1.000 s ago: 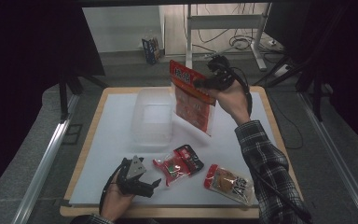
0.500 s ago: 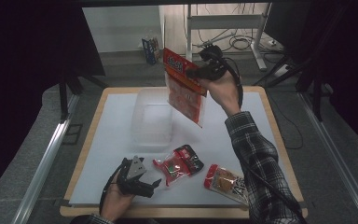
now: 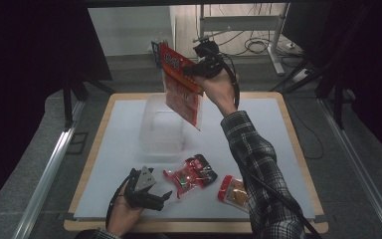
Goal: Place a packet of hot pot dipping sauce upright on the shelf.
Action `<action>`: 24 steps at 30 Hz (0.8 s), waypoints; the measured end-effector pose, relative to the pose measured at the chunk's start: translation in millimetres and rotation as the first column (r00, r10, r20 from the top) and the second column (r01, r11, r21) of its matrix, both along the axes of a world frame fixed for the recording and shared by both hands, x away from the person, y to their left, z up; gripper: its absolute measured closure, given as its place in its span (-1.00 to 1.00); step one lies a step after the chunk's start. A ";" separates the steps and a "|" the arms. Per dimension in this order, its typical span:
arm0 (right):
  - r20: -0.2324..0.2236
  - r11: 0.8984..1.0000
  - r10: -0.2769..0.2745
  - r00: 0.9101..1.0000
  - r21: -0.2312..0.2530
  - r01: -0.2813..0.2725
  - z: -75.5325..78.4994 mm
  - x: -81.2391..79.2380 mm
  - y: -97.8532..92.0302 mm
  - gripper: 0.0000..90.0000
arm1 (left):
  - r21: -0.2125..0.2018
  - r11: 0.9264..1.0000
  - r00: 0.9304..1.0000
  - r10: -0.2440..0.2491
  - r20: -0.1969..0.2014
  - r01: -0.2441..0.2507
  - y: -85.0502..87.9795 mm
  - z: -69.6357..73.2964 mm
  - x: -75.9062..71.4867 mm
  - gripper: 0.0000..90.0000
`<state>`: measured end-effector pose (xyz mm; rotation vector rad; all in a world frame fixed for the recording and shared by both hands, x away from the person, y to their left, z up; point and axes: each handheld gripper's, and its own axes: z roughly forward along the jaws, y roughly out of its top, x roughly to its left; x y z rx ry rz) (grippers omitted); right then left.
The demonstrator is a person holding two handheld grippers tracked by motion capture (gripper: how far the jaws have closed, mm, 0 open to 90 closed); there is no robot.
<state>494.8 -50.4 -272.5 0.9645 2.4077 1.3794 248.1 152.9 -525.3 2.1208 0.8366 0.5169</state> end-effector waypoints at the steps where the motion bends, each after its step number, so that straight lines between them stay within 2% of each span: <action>1: 0.004 1.000 0.002 1.000 0.001 -0.002 -0.5 0.9 2.3 0.97 | 0.000 1.000 1.000 0.000 0.000 0.000 0.0 0.0 -0.1 -0.95; 18: 0.002 0.999 -0.017 1.000 0.045 0.016 -16.9 14.1 49.7 0.97 | -0.002 1.000 1.000 -0.002 0.002 0.002 0.7 0.3 -0.8 -0.95; 22: 0.025 0.999 -0.021 0.999 0.028 0.020 -23.6 13.3 60.4 0.97 | -0.004 1.000 1.000 -0.003 0.000 0.003 0.8 0.3 -0.9 -0.95; 24: 0.019 0.999 -0.021 1.000 0.026 0.020 -29.0 14.9 63.9 0.97 | -0.006 1.000 1.000 -0.003 0.001 0.003 0.5 0.2 -1.1 -0.95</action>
